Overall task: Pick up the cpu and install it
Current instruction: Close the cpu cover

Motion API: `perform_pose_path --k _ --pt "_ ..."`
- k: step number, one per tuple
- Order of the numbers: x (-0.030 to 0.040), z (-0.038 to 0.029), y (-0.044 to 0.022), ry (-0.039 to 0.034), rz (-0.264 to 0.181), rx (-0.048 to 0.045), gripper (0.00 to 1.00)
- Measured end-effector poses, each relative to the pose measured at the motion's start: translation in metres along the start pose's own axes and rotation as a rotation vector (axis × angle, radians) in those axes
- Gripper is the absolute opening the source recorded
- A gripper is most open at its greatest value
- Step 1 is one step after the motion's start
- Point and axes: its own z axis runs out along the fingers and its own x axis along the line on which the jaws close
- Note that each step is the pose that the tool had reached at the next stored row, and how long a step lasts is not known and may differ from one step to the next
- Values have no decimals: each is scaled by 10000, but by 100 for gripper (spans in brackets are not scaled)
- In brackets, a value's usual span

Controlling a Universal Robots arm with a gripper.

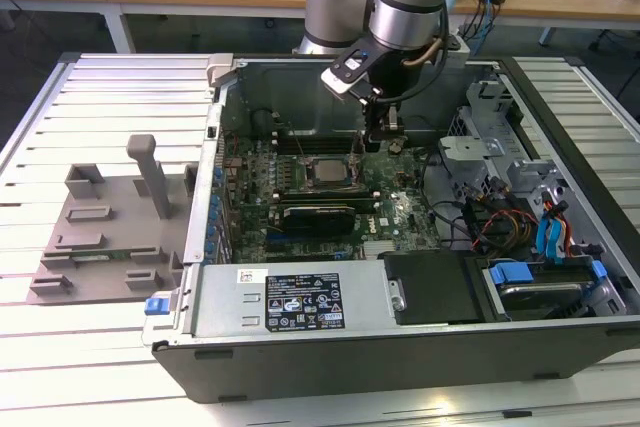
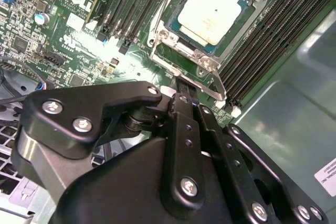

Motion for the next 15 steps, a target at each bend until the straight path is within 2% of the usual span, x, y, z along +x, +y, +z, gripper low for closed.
perform_pose_path --k 4,8,15 --pt "3 3 -59 7 1 0 11" --pt "7 7 -146 8 1 0 11" --pt "11 13 -239 8 0 0 11"
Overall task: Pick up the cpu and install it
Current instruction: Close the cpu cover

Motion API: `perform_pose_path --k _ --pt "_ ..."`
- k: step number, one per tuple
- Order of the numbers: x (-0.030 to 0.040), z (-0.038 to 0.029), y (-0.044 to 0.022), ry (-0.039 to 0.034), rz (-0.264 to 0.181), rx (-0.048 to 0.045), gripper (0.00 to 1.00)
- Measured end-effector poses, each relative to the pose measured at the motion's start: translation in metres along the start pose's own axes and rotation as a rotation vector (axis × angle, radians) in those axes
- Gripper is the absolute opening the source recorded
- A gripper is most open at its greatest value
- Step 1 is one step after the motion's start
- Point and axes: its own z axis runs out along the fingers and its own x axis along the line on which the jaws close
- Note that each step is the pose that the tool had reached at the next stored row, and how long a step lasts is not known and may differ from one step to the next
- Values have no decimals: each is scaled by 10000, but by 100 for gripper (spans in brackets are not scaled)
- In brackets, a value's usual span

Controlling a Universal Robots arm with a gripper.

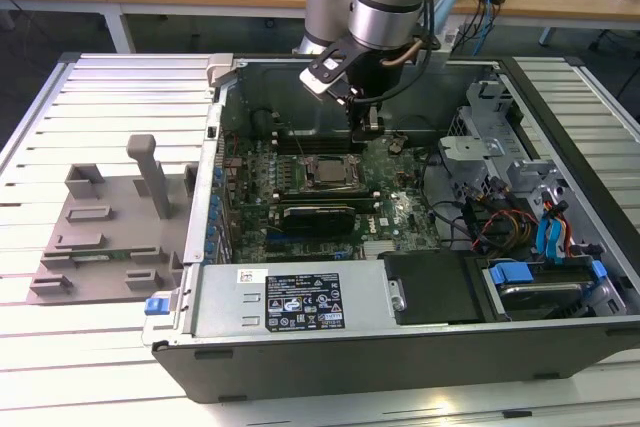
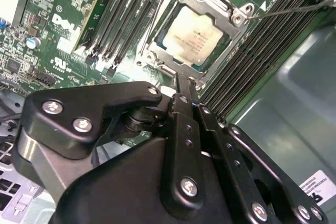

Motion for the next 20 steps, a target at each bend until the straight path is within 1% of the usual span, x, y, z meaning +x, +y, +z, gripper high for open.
perform_pose_path --k 1,5,7,8,14,17,20 --pt "0 1 -9 0 1 0 11" --pt "4 6 -86 0 0 0 11" --pt "5 7 -107 0 0 0 11" --pt "6 9 -131 0 0 0 11" --pt "10 13 -201 0 0 0 11" --pt "12 17 -250 1 0 -1 11" --pt "16 30 -335 -1 0 0 11"
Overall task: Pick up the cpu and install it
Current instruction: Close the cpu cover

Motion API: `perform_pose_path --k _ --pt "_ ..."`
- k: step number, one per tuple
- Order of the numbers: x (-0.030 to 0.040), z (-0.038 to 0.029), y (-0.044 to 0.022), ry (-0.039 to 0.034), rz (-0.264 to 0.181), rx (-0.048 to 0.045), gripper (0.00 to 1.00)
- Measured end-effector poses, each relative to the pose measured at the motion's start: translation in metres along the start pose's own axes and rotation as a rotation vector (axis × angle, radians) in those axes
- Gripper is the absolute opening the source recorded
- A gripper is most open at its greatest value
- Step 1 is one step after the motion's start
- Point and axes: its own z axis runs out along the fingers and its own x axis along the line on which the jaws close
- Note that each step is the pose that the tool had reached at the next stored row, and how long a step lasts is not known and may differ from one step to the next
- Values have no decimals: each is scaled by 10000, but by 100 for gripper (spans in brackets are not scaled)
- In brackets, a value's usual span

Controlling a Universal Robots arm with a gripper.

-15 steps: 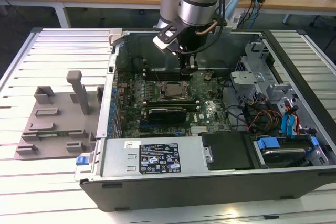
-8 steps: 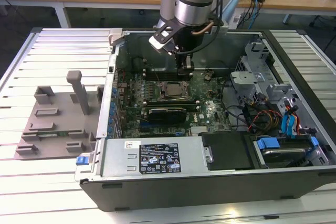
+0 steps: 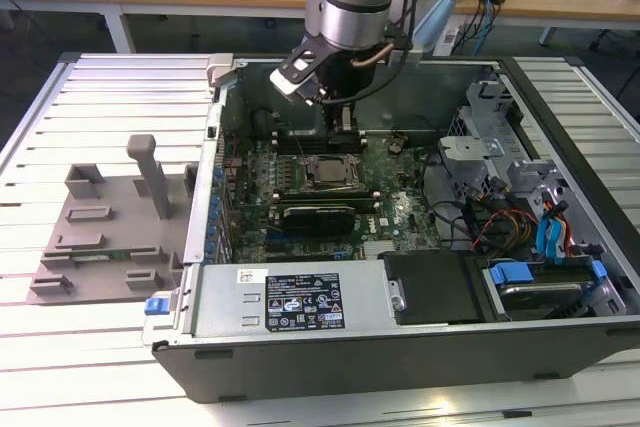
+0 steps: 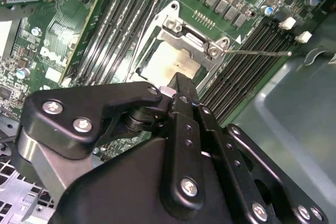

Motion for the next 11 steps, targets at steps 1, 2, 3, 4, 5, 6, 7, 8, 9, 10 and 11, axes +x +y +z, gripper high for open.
perform_pose_path --k 1,2,3,4,5,6,7,8,9,10,11 --pt "1 5 -10 2 1 -1 11" --pt "2 10 -16 2 0 -1 11" --pt "2 32 -23 1 1 -1 11" --pt "3 54 -28 1 0 0 11" --pt "3 65 -30 1 0 0 11" --pt "3 70 -31 1 1 0 11" --pt "4 82 -32 1 1 -1 11" --pt "4 97 -35 1 0 0 11" --pt "5 107 -38 1 0 -1 11" --pt "5 116 -42 1 1 -1 11" --pt "5 123 -45 2 1 -1 11"
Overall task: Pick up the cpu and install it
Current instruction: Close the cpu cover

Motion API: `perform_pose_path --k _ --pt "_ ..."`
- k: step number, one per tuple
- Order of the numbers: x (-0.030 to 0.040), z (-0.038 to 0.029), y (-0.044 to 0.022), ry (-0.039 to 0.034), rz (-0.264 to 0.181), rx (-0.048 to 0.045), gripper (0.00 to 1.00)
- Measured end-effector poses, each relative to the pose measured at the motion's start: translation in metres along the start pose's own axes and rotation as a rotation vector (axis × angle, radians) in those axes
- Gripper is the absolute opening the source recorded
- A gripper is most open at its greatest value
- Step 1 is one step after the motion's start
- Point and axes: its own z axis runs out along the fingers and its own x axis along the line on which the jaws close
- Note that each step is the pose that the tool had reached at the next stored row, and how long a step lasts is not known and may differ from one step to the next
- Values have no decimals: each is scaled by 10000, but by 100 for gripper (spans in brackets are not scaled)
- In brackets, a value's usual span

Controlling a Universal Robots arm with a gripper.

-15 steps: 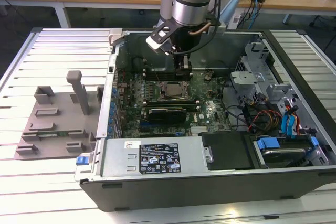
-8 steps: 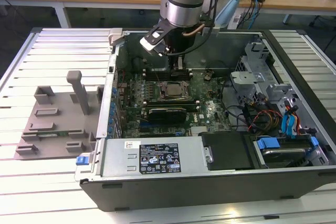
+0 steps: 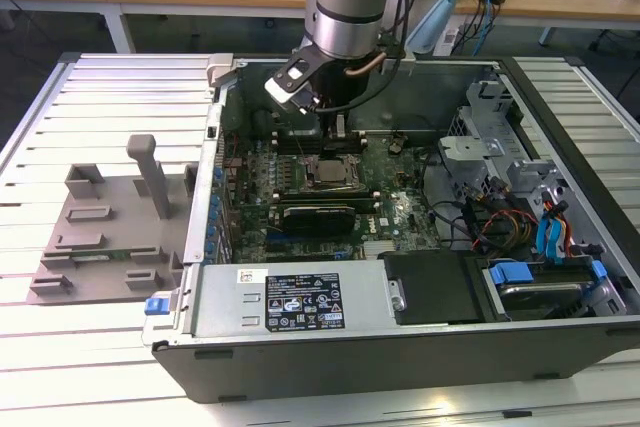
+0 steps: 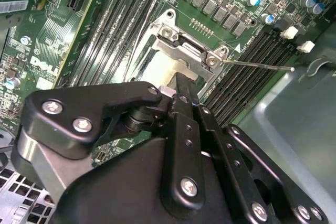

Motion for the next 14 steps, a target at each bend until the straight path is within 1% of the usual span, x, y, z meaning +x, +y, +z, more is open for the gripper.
perform_pose_path --k 2,7,11,13,14 --pt "1 20 -6 -1 -1 0 11" --pt "1 43 -11 -1 0 0 11" --pt "3 90 -16 -1 0 0 11" --pt "4 129 -18 0 2 0 11" --pt "5 154 -39 0 0 0 11"
